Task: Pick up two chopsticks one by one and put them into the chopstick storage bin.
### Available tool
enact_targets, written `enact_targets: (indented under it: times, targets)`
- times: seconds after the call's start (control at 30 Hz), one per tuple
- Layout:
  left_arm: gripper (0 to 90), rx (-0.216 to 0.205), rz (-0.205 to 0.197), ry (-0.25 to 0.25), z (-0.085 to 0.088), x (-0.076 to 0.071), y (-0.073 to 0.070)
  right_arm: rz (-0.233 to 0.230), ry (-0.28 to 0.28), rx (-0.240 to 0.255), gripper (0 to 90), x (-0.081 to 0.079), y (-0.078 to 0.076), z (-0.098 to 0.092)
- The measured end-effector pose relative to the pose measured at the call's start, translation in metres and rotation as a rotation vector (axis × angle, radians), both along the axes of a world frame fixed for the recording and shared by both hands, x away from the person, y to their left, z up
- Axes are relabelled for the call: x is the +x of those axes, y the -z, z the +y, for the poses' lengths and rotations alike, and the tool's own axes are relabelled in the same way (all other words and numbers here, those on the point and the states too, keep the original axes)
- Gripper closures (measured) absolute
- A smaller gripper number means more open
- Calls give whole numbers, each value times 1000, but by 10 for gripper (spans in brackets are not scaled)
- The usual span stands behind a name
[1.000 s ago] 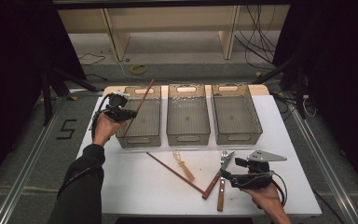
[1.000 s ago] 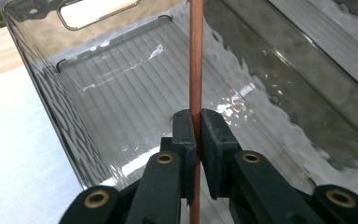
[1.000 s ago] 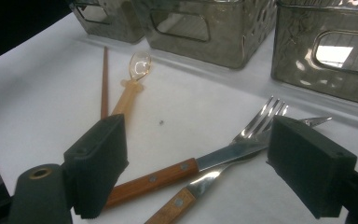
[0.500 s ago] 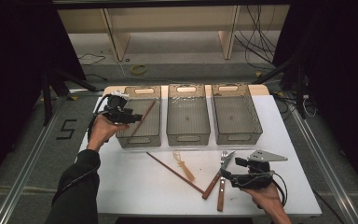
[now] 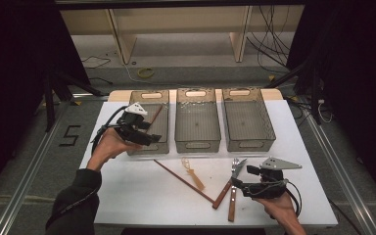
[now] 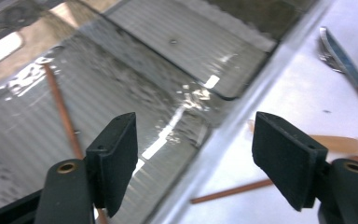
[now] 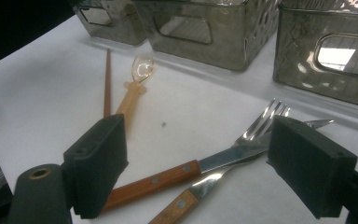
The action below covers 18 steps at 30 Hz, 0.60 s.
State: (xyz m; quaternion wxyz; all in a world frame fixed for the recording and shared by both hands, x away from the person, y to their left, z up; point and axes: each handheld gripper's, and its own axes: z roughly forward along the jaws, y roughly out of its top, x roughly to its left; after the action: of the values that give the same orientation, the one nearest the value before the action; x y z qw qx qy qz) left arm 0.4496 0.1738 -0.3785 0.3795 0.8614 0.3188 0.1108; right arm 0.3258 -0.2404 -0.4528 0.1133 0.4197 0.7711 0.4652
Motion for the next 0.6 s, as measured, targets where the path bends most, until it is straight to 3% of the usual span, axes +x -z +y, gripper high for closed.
enact_targets:
  times: [0.23,0.6]
  targets:
    - [279,16,3,98,-17,-22,8,2,-2,0,206,0,0,1]
    - [272,140,58,296,-54,-37,38,4,-5,-1,208,0,0,1]
